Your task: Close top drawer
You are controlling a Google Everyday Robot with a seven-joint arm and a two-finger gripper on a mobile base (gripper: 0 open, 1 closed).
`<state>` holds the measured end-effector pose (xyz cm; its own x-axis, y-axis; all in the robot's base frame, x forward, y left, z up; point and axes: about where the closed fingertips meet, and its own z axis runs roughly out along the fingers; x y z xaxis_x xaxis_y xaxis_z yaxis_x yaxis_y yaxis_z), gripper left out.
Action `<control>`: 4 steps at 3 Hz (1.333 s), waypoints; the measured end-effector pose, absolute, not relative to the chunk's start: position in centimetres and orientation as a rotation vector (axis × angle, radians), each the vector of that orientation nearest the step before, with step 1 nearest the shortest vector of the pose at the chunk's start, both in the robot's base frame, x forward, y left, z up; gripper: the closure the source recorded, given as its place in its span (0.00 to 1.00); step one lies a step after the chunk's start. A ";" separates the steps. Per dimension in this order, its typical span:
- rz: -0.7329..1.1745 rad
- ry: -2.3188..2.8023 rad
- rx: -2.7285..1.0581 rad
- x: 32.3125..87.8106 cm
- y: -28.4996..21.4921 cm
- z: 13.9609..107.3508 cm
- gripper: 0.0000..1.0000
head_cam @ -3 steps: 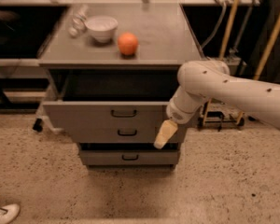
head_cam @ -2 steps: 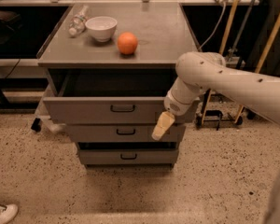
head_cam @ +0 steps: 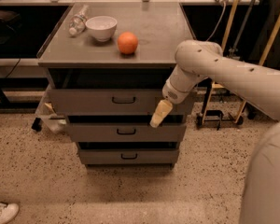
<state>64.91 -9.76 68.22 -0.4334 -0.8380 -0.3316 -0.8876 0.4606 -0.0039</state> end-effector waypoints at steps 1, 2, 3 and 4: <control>0.278 2.405 -1.453 69.0 -8.1 69.7 0.00; 0.278 2.405 -1.453 69.0 -8.1 69.7 0.00; 0.286 2.405 -1.488 66.2 -7.8 69.8 0.00; 0.262 2.397 -1.407 61.1 -8.1 72.9 0.00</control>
Offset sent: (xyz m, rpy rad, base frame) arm 0.2147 0.0657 0.1187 0.1709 -0.1976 -0.0483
